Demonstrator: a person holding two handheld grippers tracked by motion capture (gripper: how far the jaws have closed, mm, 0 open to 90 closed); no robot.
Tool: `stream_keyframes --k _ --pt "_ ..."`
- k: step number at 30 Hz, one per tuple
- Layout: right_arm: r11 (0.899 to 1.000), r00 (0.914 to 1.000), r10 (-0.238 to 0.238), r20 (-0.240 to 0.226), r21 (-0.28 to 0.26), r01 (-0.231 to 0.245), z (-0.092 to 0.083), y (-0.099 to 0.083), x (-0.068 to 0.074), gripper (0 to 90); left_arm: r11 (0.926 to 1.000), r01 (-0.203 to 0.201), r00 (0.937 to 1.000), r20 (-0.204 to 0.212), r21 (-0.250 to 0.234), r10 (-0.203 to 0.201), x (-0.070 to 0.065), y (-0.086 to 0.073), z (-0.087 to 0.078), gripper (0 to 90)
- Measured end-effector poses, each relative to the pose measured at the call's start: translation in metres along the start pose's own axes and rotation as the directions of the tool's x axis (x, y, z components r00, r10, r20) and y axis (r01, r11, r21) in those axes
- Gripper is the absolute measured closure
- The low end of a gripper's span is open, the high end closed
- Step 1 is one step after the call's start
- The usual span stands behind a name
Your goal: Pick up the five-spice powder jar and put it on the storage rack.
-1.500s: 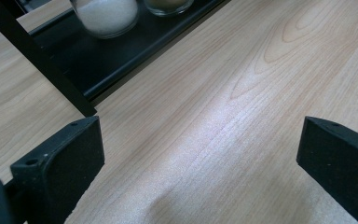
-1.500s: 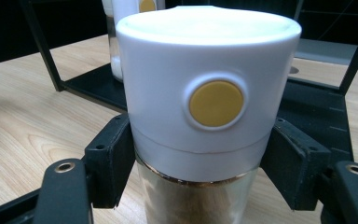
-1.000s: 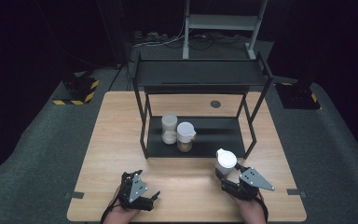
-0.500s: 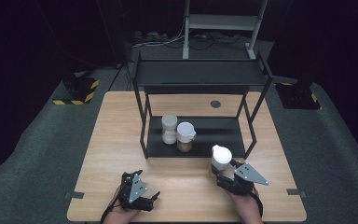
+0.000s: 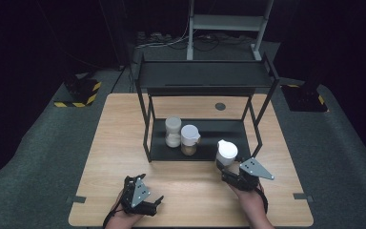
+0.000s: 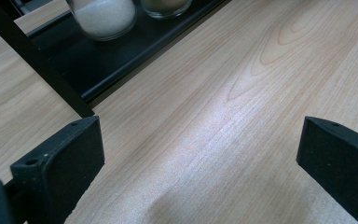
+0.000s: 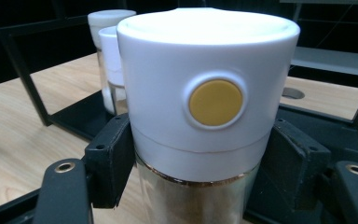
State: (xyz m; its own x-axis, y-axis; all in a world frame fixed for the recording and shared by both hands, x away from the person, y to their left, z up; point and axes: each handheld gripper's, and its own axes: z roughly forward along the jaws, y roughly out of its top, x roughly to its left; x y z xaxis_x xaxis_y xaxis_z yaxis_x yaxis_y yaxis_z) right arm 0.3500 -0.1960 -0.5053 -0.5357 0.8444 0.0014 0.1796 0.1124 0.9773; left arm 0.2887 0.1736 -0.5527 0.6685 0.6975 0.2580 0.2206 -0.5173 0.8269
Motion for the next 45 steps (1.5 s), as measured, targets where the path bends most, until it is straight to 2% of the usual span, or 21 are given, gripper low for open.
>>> stream_keyframes --k 17,23,45 --pt "1.000 0.9994 0.018 0.028 -0.009 -0.018 0.019 0.015 -0.010 30.3 1.0000 0.004 1.0000 0.001 -0.006 -0.004 0.000 0.000 -0.001 0.8" --pt "1.000 0.9991 0.007 0.041 -0.010 -0.007 0.027 0.020 -0.011 30.3 0.9999 0.006 1.0000 0.002 -0.009 -0.006 0.000 0.000 -0.001 0.9" --pt "1.000 0.9970 0.015 0.076 0.003 -0.016 0.057 0.018 -0.018 30.3 0.9997 0.017 0.9998 0.009 -0.017 -0.017 0.002 -0.001 -0.002 0.9"
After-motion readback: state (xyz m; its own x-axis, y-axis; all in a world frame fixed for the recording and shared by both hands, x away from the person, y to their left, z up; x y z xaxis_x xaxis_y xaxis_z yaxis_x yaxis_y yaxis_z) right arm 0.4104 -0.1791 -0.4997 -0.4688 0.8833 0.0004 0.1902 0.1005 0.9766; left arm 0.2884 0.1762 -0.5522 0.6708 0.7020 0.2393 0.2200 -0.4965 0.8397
